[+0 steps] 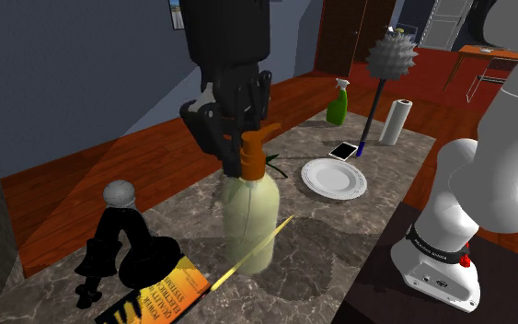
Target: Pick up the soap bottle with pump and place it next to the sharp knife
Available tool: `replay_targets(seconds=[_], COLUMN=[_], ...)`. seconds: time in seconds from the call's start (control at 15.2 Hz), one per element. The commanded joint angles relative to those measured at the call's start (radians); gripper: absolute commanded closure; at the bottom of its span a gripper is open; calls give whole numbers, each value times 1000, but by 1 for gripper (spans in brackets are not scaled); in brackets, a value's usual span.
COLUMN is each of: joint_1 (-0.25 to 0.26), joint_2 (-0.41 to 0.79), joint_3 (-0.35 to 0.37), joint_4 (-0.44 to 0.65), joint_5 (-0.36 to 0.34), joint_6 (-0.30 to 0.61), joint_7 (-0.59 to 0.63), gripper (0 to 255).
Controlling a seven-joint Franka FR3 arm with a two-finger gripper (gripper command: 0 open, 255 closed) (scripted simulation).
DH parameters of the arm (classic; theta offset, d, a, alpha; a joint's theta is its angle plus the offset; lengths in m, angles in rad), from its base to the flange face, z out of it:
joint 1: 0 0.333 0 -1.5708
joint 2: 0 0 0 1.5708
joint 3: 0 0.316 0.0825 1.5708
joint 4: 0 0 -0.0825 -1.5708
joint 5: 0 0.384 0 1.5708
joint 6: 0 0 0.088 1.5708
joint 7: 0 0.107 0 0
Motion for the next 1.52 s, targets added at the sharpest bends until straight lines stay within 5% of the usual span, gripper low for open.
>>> replay_targets(seconds=[0.0,1.45], joint_1=[-3,-9], joint_2=[-13,-67], joint_3=[-3,-10], joint_4=[-39,-394], joint_5=[7,35], joint_6=[29,336], joint_7=[-5,-35], gripper=[255,255])
